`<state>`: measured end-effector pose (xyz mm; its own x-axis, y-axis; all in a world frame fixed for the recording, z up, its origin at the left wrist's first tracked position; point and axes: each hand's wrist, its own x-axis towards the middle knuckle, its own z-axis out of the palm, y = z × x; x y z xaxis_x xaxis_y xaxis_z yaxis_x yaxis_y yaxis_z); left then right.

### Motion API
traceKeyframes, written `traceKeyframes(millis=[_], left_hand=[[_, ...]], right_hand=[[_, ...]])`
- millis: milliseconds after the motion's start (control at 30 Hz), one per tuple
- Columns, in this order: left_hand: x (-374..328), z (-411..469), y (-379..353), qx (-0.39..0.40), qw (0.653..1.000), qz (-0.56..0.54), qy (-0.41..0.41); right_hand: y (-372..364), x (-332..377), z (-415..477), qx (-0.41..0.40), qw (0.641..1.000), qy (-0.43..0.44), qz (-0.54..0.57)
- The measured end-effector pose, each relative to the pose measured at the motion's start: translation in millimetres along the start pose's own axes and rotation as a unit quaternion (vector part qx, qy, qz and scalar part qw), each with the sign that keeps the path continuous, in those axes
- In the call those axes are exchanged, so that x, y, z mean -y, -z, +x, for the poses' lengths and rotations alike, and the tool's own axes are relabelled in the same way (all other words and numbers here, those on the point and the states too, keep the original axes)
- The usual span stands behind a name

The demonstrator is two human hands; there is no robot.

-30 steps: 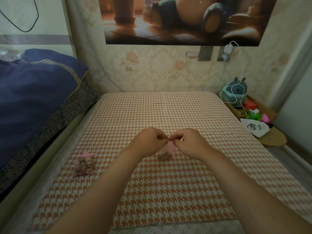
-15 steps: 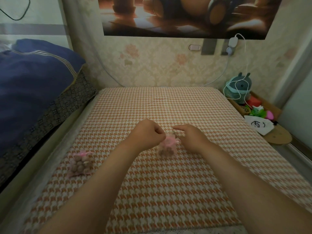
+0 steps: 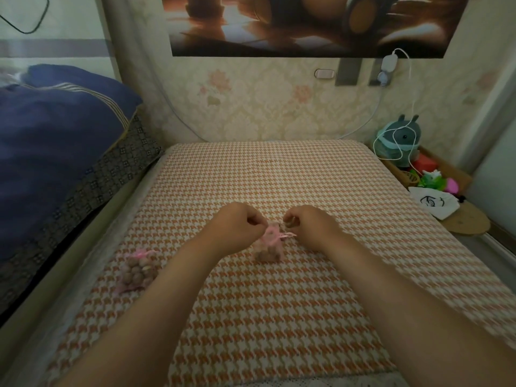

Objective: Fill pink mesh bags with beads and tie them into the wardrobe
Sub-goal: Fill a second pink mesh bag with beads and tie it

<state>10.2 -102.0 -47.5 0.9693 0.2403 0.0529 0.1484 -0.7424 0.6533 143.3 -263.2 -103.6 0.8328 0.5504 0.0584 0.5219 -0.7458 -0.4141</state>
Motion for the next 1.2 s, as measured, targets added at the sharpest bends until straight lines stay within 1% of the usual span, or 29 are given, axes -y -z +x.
traceKeyframes(millis=[133,233,300,400,500,567,733,900,967,1067,1133,1200], left_hand=[[2.7,-4.4,0.9,-0.006,1.0,-0.001,-0.001],[4.0,-8.2,-0.3,-0.011,1.0,-0.006,-0.001],[5.0,-8.9,-1.0,-0.017,1.0,-0.013,0.001],[6.0,-6.4,-3.7,-0.018,1.0,-0.018,-0.007],[5.3,-5.1,-5.6,-0.015,0.999,-0.033,-0.007],[5.6,-5.9,-6.6,-0.011,0.999,-0.048,-0.004],[10.3,-9.1,-5.0,-0.017,0.998,-0.065,-0.004],[15.1,-9.7,-3.0,-0.002,0.995,-0.099,-0.013],[18.1,-7.2,-1.7,0.004,0.995,-0.104,-0.008],[18.6,-1.1,0.0,0.006,0.993,-0.113,-0.017],[18.8,4.3,0.7,-0.019,0.993,-0.114,-0.014],[23.7,11.2,0.2,-0.054,0.992,-0.115,-0.005]], right_hand=[[-1.1,5.1,-1.7,0.0,1.0,0.012,-0.014],[0.8,6.9,-3.3,0.008,1.0,0.007,0.003],[3.6,6.7,-6.8,-0.001,0.999,0.0,0.044],[15.8,10.7,-16.1,-0.057,0.986,-0.011,0.157],[34.4,28.3,-32.3,-0.107,0.968,0.017,0.226],[42.4,41.2,-45.1,-0.101,0.965,0.043,0.24],[43.9,60.3,-64.1,-0.068,0.978,0.111,0.162],[38.2,62.5,-58.9,-0.065,0.99,0.122,0.038],[38.7,62.0,-54.3,-0.062,0.991,0.115,0.023],[37.8,58.9,-51.5,-0.025,0.994,0.104,0.005],[35.4,56.3,-51.1,0.003,0.995,0.095,0.014],[32.2,52.3,-49.4,0.01,0.996,0.083,0.033]])
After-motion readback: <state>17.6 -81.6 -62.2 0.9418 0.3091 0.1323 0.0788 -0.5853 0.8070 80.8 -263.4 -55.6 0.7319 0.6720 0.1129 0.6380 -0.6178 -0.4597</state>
